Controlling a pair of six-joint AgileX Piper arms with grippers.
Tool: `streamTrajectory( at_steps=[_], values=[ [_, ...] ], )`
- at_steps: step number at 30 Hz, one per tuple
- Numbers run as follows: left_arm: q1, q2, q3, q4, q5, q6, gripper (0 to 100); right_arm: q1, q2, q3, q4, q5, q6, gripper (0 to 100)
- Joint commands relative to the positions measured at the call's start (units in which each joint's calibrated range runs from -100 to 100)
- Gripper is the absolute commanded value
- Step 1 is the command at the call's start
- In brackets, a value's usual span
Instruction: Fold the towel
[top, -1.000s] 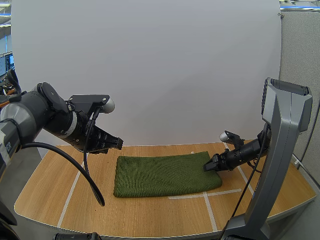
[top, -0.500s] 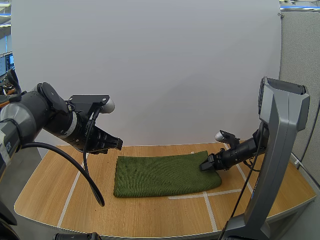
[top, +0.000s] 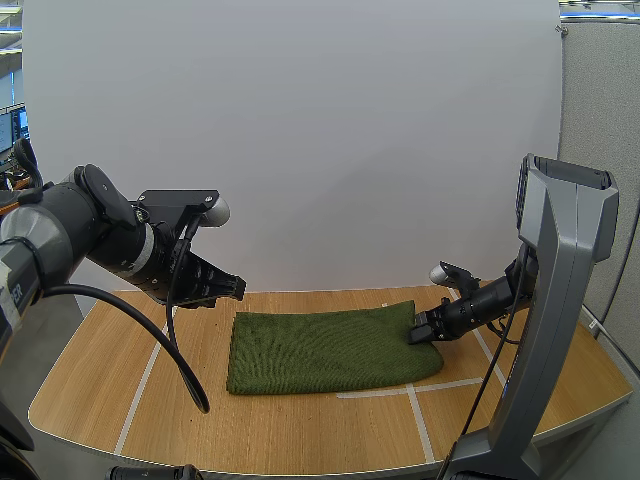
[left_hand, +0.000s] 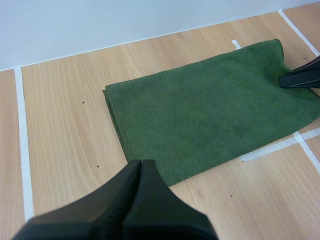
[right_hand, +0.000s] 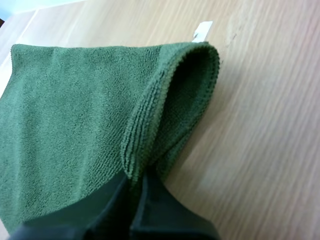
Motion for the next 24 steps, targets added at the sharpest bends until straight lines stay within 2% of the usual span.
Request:
streamTrajectory(
  at_steps=[1,15,24],
  values=[
    [0.13,0.18,0.02,-0.22,1.06,0.22,0,0.13,-0.56,0.00,1.41,7.42,-0.17,0],
    [0.13,0.18,0.02,0.14,1.29,0.22,0,0.41,-7.56,-0.11,2.37,9.15,0.62,0],
    [0.13,0.18,0.02,0.58,1.26,0.22,0,4.51,-12.45,-0.11,0.85,9.15,3.95,0]
  ],
)
